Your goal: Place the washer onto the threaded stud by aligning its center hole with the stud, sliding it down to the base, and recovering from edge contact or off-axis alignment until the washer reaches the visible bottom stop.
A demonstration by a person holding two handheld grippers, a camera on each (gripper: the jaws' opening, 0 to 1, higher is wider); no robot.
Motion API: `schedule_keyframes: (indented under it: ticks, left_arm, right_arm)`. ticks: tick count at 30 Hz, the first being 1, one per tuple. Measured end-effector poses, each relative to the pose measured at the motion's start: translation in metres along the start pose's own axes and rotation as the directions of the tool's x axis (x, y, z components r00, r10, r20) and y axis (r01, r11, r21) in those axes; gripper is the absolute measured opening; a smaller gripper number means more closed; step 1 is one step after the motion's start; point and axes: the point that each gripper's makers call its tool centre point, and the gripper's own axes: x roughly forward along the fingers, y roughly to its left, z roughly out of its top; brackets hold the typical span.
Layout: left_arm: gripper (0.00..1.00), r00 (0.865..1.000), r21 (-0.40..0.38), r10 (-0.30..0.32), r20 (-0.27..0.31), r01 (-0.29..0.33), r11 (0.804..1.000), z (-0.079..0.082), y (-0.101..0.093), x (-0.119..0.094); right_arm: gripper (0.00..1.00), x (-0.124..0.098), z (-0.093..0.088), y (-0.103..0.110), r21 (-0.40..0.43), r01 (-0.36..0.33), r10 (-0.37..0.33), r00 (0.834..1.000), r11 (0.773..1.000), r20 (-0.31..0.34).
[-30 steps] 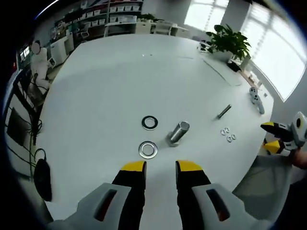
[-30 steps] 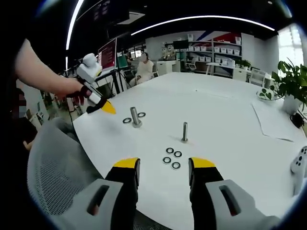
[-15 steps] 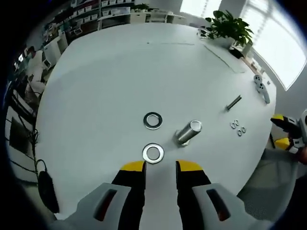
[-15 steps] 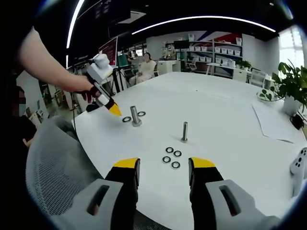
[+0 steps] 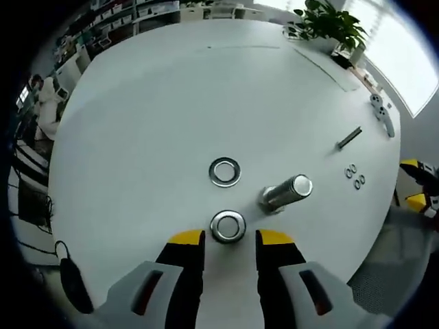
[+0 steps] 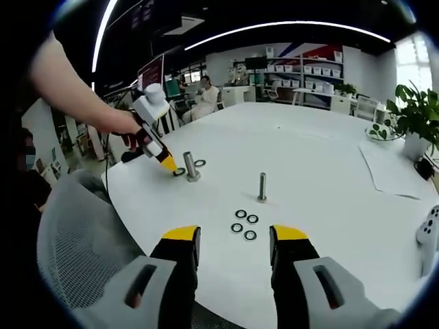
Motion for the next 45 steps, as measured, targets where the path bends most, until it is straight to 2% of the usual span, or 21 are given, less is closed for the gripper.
schedule_keyframes:
  ticks: [9, 11, 14, 15, 25, 26, 27, 29, 31, 34, 41, 45]
  left_arm:
    - [0.28, 0.999, 0.056, 0.019, -0.046, -0.017, 0.998, 0.002, 0.001, 0.009]
    - [0.28, 0.998, 0.079, 0.028, -0.056, -0.024, 0.997, 0.000, -0.003, 0.010]
    - [0.28, 0.994, 0.124, 0.053, -0.100, -0.041, 0.991, -0.007, -0.003, 0.014]
    - [0.27, 0.995, 0.152, 0.064, -0.083, -0.051, 0.987, -0.004, -0.001, 0.014]
    - [0.27, 0.993, 0.180, 0.062, -0.101, -0.043, 0.983, -0.003, -0.001, 0.013]
    - [0.26, 0.994, 0.253, 0.055, -0.096, -0.029, 0.967, -0.002, -0.004, 0.014]
    - [0.22, 0.993, 0.279, 0.054, -0.103, -0.023, 0.960, -0.003, -0.006, 0.015]
    - [0.21, 0.991, 0.267, 0.057, -0.117, -0.024, 0.963, -0.003, -0.009, 0.017]
    - [0.21, 0.991, 0.222, 0.053, -0.127, -0.023, 0.975, -0.002, -0.006, 0.016]
    - [0.21, 0.989, 0.250, 0.052, -0.140, -0.016, 0.968, -0.003, -0.006, 0.017]
    - [0.20, 0.982, 0.249, 0.065, -0.178, -0.019, 0.968, -0.003, -0.008, 0.016]
    - [0.20, 0.964, 0.282, 0.075, -0.255, 0.000, 0.959, -0.014, -0.016, 0.012]
  right_arm:
    - [0.43, 0.000, -0.001, 0.000, -0.002, 0.003, -0.003, 1.000, 1.000, -0.004]
    - [0.43, 0.000, -0.001, 0.000, -0.002, 0.004, -0.004, 1.000, 1.000, -0.003]
    - [0.43, 0.000, -0.001, 0.000, -0.005, 0.003, -0.003, 1.000, 1.000, -0.004]
    - [0.43, 0.000, -0.001, 0.000, -0.005, 0.002, -0.002, 1.000, 1.000, -0.003]
    - [0.43, 0.000, -0.002, 0.001, -0.008, 0.000, 0.000, 1.000, 1.000, -0.005]
    - [0.43, 0.000, -0.002, 0.002, -0.018, -0.002, 0.001, 1.000, 1.000, -0.005]
    - [0.43, 0.000, -0.002, 0.003, -0.022, -0.002, 0.002, 1.000, 1.000, -0.004]
    - [0.43, 0.000, -0.002, 0.003, -0.023, -0.005, 0.005, 1.000, 1.000, -0.005]
    - [0.43, 0.000, -0.002, 0.003, -0.021, -0.005, 0.004, 1.000, 1.000, -0.006]
    - [0.43, 0.000, -0.002, 0.003, -0.020, -0.005, 0.005, 1.000, 1.000, -0.007]
    - [0.43, 0.000, -0.002, 0.004, -0.017, -0.007, 0.007, 1.000, 1.000, -0.004]
    - [0.43, 0.000, -0.001, 0.004, -0.014, -0.008, 0.009, 1.000, 1.000, 0.004]
